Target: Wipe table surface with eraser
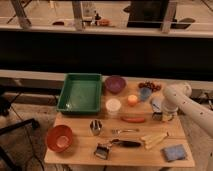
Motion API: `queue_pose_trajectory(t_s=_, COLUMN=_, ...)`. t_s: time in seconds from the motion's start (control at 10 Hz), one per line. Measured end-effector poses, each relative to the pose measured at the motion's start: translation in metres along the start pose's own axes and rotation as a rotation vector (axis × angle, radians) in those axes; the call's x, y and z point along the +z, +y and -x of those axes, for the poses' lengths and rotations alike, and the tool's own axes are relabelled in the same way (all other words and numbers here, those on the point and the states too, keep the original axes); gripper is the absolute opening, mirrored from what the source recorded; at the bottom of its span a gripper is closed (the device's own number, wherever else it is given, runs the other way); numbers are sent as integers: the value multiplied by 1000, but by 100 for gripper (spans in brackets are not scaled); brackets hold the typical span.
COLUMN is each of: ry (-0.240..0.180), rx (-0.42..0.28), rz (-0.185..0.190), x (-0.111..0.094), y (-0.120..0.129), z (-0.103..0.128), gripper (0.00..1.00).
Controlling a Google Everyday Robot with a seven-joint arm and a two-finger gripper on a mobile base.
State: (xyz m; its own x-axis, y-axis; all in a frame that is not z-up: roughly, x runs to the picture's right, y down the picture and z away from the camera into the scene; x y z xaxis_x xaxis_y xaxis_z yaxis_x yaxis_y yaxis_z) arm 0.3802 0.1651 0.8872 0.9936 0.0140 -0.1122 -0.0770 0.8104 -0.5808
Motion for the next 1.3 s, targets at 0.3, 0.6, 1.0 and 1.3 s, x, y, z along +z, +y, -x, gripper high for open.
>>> queue_pose_trajectory(t_s=0.3, ry=-10, rx=12, rz=4, x=-3, y=14, z=-5, gripper=2)
queue_pose_trajectory(t_s=0.6, ry=-22, rx=18, rz=2, x=-8, y=25, z=-6, gripper=2)
queue_pose_trajectory(t_s=1.0, ry=-29, rx=22, rz=-5, x=-11, y=24, z=-6, gripper=2)
queue_pose_trajectory(t_s=1.3, ry=-30, rx=24, rz=-16, x=-14, y=22, z=-8, gripper=2)
